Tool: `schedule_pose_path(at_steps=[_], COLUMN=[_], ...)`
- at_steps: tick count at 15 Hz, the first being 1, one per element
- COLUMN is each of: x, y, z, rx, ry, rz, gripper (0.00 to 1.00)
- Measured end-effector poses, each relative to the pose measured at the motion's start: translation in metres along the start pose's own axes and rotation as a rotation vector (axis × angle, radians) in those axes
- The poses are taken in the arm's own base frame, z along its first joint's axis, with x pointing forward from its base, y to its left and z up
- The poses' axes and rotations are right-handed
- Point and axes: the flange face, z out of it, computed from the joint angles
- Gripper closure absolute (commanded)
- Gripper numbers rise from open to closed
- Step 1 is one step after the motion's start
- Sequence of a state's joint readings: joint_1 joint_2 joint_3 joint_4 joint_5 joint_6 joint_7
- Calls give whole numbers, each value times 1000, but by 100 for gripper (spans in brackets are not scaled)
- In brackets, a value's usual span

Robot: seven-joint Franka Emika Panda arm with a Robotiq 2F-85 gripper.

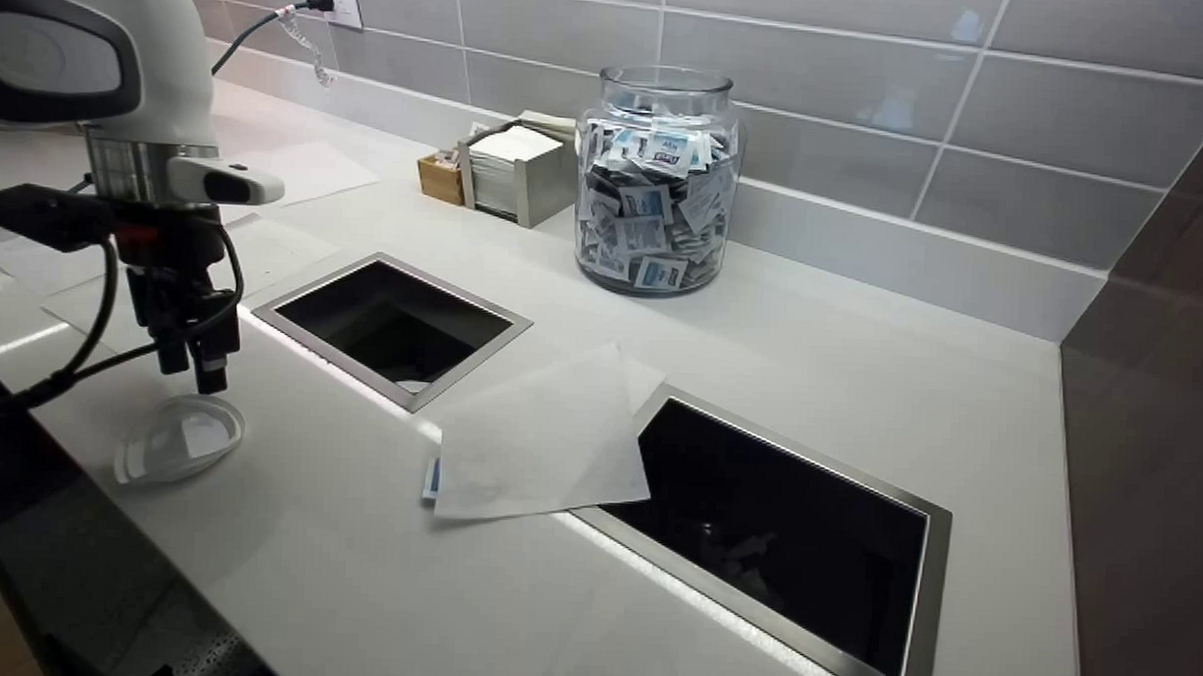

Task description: Throw the lid in the bin

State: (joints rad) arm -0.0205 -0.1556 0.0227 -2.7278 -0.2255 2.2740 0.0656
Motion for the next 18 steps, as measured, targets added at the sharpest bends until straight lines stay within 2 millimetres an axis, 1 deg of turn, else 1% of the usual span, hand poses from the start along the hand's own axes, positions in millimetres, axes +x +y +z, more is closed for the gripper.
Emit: schedule_pose_path(at_steps=[3, 6, 8, 14, 18], x=[-12, -26, -32, -31, -24], y=[-4, -9, -10, -1, 4], z=[-9, -19, -21, -15, -6], rx=[-18, -87, -129, -170, -157], ry=[-49, -103, -122, -120, -105], rz=[72, 179, 240, 337, 351], gripper=[0, 0, 0, 0, 0])
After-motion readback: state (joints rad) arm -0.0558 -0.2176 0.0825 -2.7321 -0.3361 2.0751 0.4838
